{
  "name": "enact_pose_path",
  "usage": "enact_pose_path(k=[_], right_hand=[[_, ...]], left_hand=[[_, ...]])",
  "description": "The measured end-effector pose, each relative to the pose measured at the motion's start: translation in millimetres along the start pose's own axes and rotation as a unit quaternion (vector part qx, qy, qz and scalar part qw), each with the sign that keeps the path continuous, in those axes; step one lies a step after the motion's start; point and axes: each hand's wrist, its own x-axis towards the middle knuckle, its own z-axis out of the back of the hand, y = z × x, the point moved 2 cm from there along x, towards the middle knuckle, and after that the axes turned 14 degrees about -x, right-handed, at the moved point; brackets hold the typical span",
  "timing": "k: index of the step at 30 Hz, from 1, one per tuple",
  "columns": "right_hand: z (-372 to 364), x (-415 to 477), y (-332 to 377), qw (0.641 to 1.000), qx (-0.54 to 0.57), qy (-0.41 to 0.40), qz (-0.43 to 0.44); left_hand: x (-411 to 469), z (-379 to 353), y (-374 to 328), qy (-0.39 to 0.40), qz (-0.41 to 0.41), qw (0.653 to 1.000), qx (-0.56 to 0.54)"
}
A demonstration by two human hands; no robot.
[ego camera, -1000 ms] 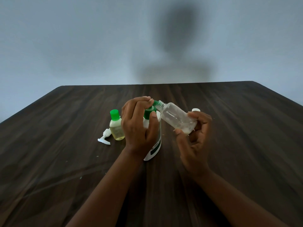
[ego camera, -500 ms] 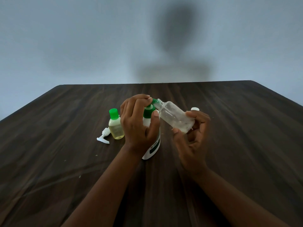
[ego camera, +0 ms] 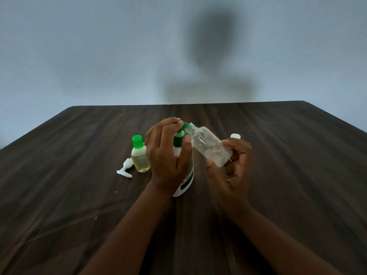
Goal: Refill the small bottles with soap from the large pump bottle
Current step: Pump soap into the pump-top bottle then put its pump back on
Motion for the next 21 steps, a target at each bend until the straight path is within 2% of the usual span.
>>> enact_pose_path(k=[6, 12, 21], right_hand=[[1.0, -0.3, 0.0, 1.0, -0.005, 0.001, -0.002], [0.3, 0.7, -0.1, 1.0, -0.003, 0.007, 0.0], [1.5, -0.5, -0.1, 1.0, 0.011, 0.001, -0.006]], left_hand=[[-3.9, 0.0, 0.0, 0.0, 0.001, 1.0, 0.008], [-5.9, -2.7, 2.3, 0.034, -0.009, 0.999, -0.012], [-9.3, -1.0, 3.2, -0.011, -0.018, 1.0, 0.004]])
